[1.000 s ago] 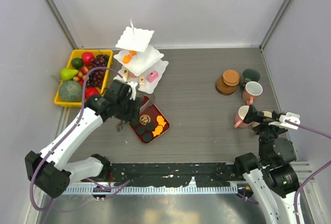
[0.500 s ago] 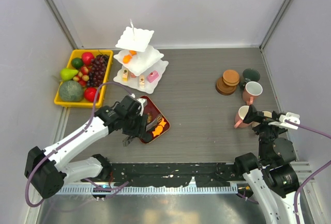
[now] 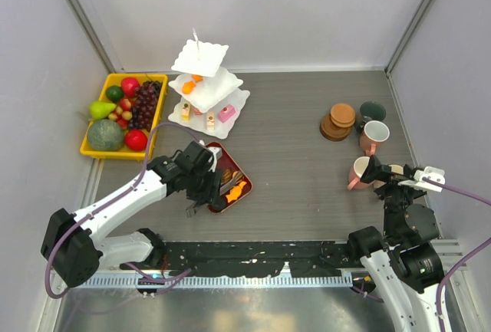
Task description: Serve the afternoon tea
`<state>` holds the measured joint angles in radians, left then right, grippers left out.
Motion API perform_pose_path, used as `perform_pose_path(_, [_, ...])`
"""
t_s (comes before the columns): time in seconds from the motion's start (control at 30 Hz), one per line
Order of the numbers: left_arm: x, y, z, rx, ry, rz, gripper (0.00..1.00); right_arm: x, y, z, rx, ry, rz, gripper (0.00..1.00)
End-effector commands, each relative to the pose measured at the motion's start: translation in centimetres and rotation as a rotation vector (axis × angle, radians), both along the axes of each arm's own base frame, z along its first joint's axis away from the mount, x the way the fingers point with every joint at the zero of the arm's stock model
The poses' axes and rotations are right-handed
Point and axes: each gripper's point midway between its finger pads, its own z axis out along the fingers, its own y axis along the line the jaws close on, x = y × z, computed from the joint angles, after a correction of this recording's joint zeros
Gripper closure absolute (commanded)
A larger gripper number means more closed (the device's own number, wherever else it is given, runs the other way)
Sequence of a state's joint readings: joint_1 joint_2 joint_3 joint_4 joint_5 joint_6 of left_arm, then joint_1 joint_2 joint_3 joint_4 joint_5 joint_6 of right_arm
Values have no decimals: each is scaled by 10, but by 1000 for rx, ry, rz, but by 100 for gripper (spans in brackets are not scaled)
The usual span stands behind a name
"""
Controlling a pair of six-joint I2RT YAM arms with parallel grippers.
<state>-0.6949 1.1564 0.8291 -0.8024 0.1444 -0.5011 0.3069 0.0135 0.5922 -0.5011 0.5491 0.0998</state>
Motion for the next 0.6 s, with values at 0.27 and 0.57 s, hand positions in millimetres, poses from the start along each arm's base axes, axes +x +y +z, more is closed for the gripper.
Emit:
perform_pose_path(0.27, [-2, -16, 7, -62, 10, -21, 55, 1, -2, 9, -2, -29, -13, 4])
perform_pose_path(0.57, [-3, -28, 17, -125, -6, -30, 63, 1, -2, 9, -1, -29, -13, 5])
